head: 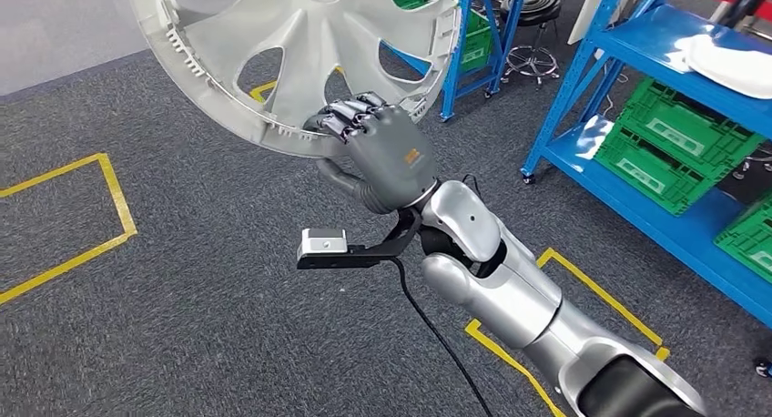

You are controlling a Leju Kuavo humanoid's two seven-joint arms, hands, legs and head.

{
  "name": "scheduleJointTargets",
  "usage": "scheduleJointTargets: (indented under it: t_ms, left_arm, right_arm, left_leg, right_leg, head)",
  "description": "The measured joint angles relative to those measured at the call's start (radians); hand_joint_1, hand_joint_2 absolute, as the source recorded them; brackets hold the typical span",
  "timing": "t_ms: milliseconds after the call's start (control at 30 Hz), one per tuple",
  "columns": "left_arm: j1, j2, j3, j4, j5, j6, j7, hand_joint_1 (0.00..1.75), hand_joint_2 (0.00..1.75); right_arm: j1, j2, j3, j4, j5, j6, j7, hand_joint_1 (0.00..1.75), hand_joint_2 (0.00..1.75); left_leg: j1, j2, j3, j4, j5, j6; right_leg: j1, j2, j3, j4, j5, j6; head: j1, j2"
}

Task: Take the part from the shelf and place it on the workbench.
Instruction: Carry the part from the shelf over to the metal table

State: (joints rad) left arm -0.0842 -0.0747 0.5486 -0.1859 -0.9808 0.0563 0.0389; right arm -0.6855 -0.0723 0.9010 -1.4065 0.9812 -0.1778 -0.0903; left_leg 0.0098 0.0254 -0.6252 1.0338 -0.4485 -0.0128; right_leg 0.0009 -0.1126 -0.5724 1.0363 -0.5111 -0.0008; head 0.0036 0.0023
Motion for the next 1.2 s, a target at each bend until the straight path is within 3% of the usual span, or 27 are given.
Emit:
scheduleJointTargets:
  t_ms: [33,100,167,200,233,267,333,400,467,500,567,633,700,733,767,833,900,1000,1067,1133,1200]
  left_arm:
    - [-0.001,0.0,0.0,0.0,0.0,0.0,0.001,0.0,1.75]
    - [-0.003,0.0,0.0,0.0,0.0,0.0,0.003,0.0,1.75]
    - [-0.005,0.0,0.0,0.0,0.001,0.0,0.004,0.0,1.75]
    - [-0.005,0.0,0.0,0.0,0.001,0.0,0.004,0.0,1.75]
    - [-0.004,0.0,0.0,0.0,0.001,0.0,0.004,0.0,1.75]
    - [-0.004,0.0,0.0,0.0,0.001,0.0,0.004,0.0,1.75]
    - [-0.005,-0.002,0.0,0.0,0.001,0.0,0.004,0.0,1.75]
    - [-0.004,-0.003,0.0,0.0,0.0,0.0,0.004,0.0,1.75]
    - [-0.002,-0.003,0.0,0.0,-0.001,0.0,0.004,0.0,1.75]
    - [0.0,-0.003,0.0,0.001,-0.001,0.0,0.004,0.0,1.75]
    - [0.001,-0.003,0.0,0.001,-0.002,-0.001,0.004,0.0,1.75]
    - [-0.002,-0.004,0.0,0.001,-0.002,-0.002,0.004,0.0,1.75]
    - [-0.003,-0.004,0.0,0.001,-0.002,-0.004,0.003,0.0,1.75]
    - [-0.003,-0.004,0.0,0.001,-0.002,-0.006,0.003,0.0,1.75]
    - [-0.002,-0.003,0.0,0.001,-0.003,-0.007,0.003,0.0,1.75]
    - [-0.003,-0.003,0.0,0.0,-0.003,-0.008,0.0,0.0,1.75]
    - [-0.004,-0.003,0.0,0.0,-0.004,-0.009,-0.005,0.0,1.75]
    - [0.0,-0.002,0.0,0.0,-0.004,-0.009,-0.01,0.0,1.75]
    - [0.0,-0.002,0.0,0.0,-0.004,-0.009,-0.013,0.0,1.75]
    - [-0.003,-0.001,0.0,0.0,-0.004,-0.009,-0.015,0.0,1.75]
    - [-0.005,0.0,0.0,0.0,-0.004,-0.009,-0.017,0.0,1.75]
  right_arm:
    - [0.0,0.0,0.0,-0.002,0.002,0.001,0.004,1.75,1.75]
    - [0.0,0.0,0.0,-0.005,0.009,0.005,0.013,1.75,1.75]
    - [0.002,0.0,0.001,-0.006,0.014,0.013,0.017,1.75,1.75]
    - [0.002,0.0,0.001,-0.006,0.016,0.016,0.019,1.75,1.75]
    - [0.003,0.0,0.002,-0.006,0.017,0.02,0.02,1.75,1.75]
    - [0.002,0.0,0.002,-0.007,0.017,0.022,0.022,1.75,1.75]
    - [0.0,0.0,0.002,-0.01,0.017,0.026,0.024,1.75,1.75]
    - [-0.002,0.0,0.001,-0.013,0.018,0.027,0.024,1.75,1.75]
    - [-0.003,0.001,0.001,-0.014,0.02,0.027,0.024,1.75,1.75]
    - [-0.004,0.002,0.001,-0.014,0.02,0.027,0.026,1.75,1.75]
    - [-0.005,0.004,0.001,-0.016,0.02,0.027,0.028,1.75,1.75]
    - [-0.005,0.004,0.0,-0.017,0.02,0.028,0.028,1.75,1.75]
    - [-0.003,0.004,0.0,-0.017,0.021,0.028,0.027,1.75,1.75]
    - [-0.002,0.004,0.0,-0.017,0.021,0.028,0.026,1.75,1.75]
    - [-0.001,0.003,0.0,-0.017,0.022,0.028,0.025,1.75,1.75]
    - [0.0,0.002,0.0,-0.017,0.022,0.026,0.019,1.75,1.75]
    - [0.0,-0.003,0.0,-0.016,0.021,0.022,0.011,1.75,1.75]
    - [-0.001,-0.009,0.0,-0.016,0.016,0.015,-0.001,1.75,1.75]
    - [-0.002,-0.012,0.0,-0.015,0.014,0.012,-0.007,1.75,1.75]
    - [-0.002,-0.021,0.0,-0.012,0.012,0.01,-0.009,1.75,1.75]
    - [-0.001,-0.03,0.0,-0.007,0.008,0.01,-0.01,1.75,1.75]
  left_leg:
    - [0.002,-0.01,-0.001,-0.001,0.002,0.006]
    - [0.004,-0.031,-0.003,-0.002,0.006,0.014]
    - [0.002,-0.056,-0.005,-0.001,0.007,0.017]
    - [0.0,-0.069,-0.005,0.0,0.008,0.018]
    - [0.0,-0.084,-0.005,0.001,0.008,0.017]
    - [-0.001,-0.098,-0.005,0.002,0.009,0.017]
    - [0.0,-0.125,-0.008,0.004,0.011,0.012]
    - [0.003,-0.147,-0.014,0.003,0.017,0.001]
    - [0.006,-0.165,-0.019,-0.003,0.024,-0.014]
    - [0.006,-0.156,-0.023,-0.001,0.023,-0.018]
    - [0.002,-0.104,-0.045,0.04,-0.005,-0.025]
    - [0.003,-0.05,-0.099,0.159,-0.069,-0.032]
    - [0.007,-0.037,-0.143,0.263,-0.107,-0.04]
    - [0.009,-0.034,-0.141,0.268,-0.101,-0.043]
    - [0.011,-0.028,-0.117,0.229,-0.078,-0.045]
    - [0.01,0.01,-0.039,0.095,-0.025,-0.045]
    - [0.007,0.037,0.004,0.014,-0.003,-0.032]
    - [0.003,0.013,0.0,0.005,-0.001,-0.008]
    - [0.006,-0.008,-0.001,0.002,0.003,0.005]
    - [0.008,-0.031,-0.002,0.001,0.006,0.013]
    - [0.007,-0.059,-0.003,0.002,0.008,0.015]
  right_leg:
    - [-0.003,0.021,-0.007,0.021,-0.016,0.005]
    - [-0.008,0.082,-0.052,0.126,-0.075,0.011]
    - [-0.007,0.106,-0.116,0.256,-0.126,0.011]
    - [-0.006,0.109,-0.132,0.284,-0.127,0.008]
    - [-0.005,0.112,-0.129,0.271,-0.107,0.004]
    - [-0.004,0.118,-0.108,0.22,-0.072,-0.001]
    - [-0.004,0.154,-0.045,0.079,-0.006,-0.012]
    - [-0.001,0.176,-0.015,0.009,0.015,-0.017]
    - [0.002,0.161,-0.014,0.002,0.018,-0.022]
    - [0.001,0.15,-0.011,-0.004,0.022,-0.028]
    - [-0.002,0.126,-0.006,-0.015,0.029,-0.042]
    - [0.001,0.101,-0.006,-0.018,0.03,-0.049]
    - [0.002,0.075,-0.008,-0.018,0.029,-0.05]
    - [0.002,0.062,-0.008,-0.017,0.029,-0.05]
    - [0.001,0.05,-0.008,-0.016,0.028,-0.048]
    - [0.003,0.028,-0.009,-0.009,0.022,-0.04]
    - [0.009,0.009,-0.009,-0.001,0.015,-0.029]
    - [0.007,-0.007,-0.007,0.002,0.009,-0.013]
    - [0.0,0.034,-0.021,0.041,-0.02,-0.001]
    - [-0.003,0.09,-0.072,0.157,-0.081,0.005]
    - [-0.003,0.107,-0.129,0.271,-0.121,0.005]
  head:
    - [0.001,0.0]
    - [0.005,0.0]
    - [0.007,0.0]
    - [0.007,0.0]
    - [0.007,0.0]
    - [0.007,0.0]
    - [0.007,0.0]
    - [0.008,0.0]
    - [0.008,0.0]
    - [0.008,0.0]
    - [0.005,0.0]
    - [0.001,0.0]
    - [0.001,0.0]
    - [0.001,0.0]
    - [0.001,0.0]
    - [0.0,0.0]
    - [0.004,0.0]
    - [0.008,0.0]
    - [0.01,0.0]
    - [0.012,0.0]
    - [0.012,0.0]
